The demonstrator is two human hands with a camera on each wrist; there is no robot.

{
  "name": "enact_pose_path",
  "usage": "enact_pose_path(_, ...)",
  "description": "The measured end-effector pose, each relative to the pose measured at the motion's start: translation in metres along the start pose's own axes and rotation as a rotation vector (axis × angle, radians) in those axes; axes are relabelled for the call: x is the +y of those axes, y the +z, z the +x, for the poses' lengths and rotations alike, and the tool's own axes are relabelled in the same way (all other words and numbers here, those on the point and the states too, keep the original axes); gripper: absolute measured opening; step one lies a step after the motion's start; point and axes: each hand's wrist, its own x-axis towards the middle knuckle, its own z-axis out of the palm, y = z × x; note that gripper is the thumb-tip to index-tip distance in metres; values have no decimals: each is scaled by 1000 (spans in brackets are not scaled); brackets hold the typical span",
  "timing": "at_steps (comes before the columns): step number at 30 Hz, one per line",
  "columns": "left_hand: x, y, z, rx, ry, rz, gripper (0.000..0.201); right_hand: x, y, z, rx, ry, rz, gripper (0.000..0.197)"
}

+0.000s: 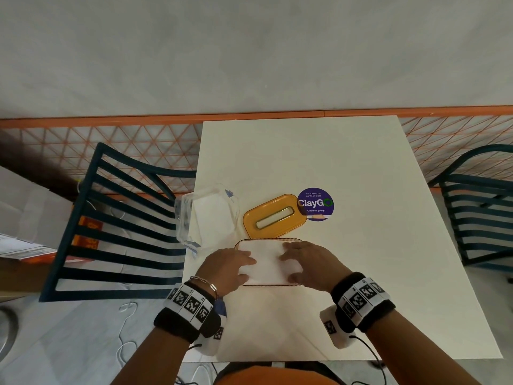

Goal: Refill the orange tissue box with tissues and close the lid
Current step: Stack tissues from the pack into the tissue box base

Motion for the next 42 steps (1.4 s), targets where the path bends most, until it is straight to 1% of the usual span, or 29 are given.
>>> enact_pose_path(2,0,0,-1,25,11,-12,38,0,0,-1,11,-6,-12,45)
enact_pose_path(4,1,1,-1,54,16,-26,31,1,1,-4,10,-10,-12,44)
enact_pose_path(7,3,2,-1,111,-7,-95,25,1,5,-7,14,-6,7,60)
enact_pose_path(9,3,2,-1,152,-26,-165,25,0,8,-8,48,-8,22,66)
enact_pose_path(11,3,2,-1,182,-54,-232,25,-2,12,-7,95,-21,43,62)
enact_pose_path(15,3,3,-1,214,-84,-251,27,-4,19,-2,195,-41,59,34)
enact_pose_path(17,3,3,-1,221,-88,-246,28,-4,20,0,229,-26,74,29)
enact_pose_path(21,6,2,1,217,-84,-221,29,-6,14,7,217,-19,79,27)
enact_pose_path(24,14,1,8,255,-47,-170,34,-7,10,14,204,-17,73,28)
enact_pose_path(28,21,-1,22,298,-46,-97,29,-5,8,21,234,9,102,26)
enact_pose_path(33,17,0,31,256,-91,-205,31,2,7,23,253,49,191,22)
enact_pose_path(37,16,3,34,271,-45,-211,28,5,9,22,273,46,231,26)
enact_pose_path(42,12,9,34,353,18,-110,24,8,13,21,300,-8,211,20)
